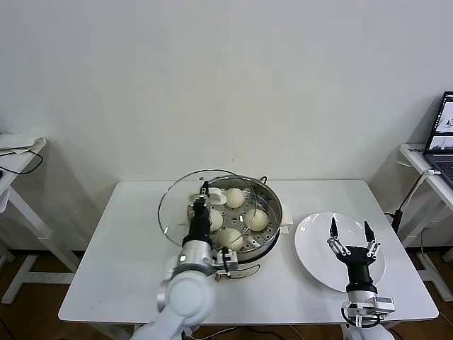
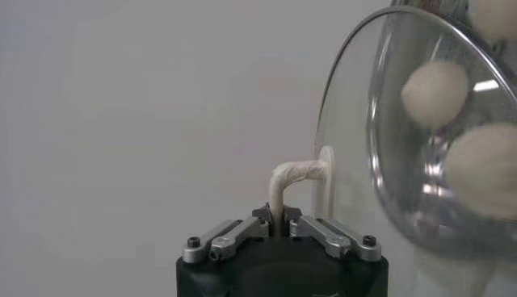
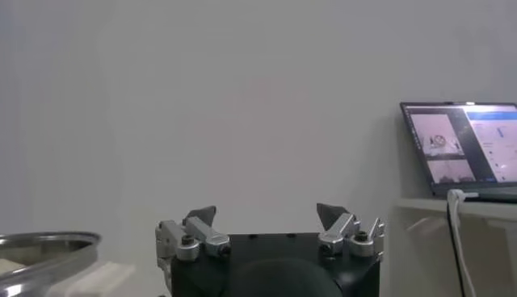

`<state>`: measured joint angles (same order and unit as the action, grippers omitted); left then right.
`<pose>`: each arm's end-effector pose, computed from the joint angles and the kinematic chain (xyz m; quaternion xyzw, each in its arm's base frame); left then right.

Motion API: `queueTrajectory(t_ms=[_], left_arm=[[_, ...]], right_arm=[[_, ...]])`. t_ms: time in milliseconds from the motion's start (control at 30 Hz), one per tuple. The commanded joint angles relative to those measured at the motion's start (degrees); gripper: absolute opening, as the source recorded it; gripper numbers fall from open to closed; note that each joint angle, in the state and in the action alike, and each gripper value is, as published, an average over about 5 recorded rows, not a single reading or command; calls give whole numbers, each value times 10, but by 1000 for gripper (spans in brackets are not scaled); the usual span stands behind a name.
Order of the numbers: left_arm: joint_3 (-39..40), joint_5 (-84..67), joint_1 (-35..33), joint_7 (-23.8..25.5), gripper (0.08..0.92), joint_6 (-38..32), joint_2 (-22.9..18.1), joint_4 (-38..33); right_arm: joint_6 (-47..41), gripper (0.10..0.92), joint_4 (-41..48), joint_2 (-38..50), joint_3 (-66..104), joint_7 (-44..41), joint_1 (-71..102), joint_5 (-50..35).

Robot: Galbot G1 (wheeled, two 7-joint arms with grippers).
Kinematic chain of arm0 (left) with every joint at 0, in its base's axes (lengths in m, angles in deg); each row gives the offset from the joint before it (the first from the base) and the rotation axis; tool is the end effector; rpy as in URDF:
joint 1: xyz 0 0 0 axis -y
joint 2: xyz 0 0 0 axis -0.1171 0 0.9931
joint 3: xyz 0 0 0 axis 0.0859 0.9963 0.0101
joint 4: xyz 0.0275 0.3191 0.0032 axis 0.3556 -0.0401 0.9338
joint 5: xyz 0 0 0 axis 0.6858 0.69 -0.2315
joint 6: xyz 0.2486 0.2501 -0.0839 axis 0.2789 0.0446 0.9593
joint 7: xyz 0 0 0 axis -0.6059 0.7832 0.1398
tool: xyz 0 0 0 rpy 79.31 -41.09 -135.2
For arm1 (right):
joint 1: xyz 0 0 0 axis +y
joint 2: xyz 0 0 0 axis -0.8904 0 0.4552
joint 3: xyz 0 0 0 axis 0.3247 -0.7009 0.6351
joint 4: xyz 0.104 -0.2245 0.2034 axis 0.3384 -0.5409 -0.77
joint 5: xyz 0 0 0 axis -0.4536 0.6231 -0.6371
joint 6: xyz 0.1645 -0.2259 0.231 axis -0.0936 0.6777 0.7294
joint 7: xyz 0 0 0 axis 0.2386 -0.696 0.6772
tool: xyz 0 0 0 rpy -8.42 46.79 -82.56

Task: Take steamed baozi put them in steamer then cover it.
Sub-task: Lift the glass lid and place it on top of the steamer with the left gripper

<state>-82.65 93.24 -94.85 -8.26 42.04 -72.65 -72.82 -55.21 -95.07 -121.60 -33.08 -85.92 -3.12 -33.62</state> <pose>0.2762 -0.1483 -0.1962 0.0061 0.7354 0.6774 0.0171 0.2312 -0.1015 -0.3394 0.0701 0.9912 0.0116 0.1113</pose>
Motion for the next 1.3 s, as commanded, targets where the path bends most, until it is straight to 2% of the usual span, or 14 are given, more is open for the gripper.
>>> queueTrajectory(t_ms=[33,633,1300], left_arm=[[54,45,49,11,187,22,-52,84],[51,84,44,-3,187,14,-117,128],[46,116,29,-23,187,1,-144,154]], right_arm=[[1,823,9,-3,-1,0,-3,5],[0,823,18,-3,-4,0,-4,13],[1,823,27,-2,-8,-1,-8,20]])
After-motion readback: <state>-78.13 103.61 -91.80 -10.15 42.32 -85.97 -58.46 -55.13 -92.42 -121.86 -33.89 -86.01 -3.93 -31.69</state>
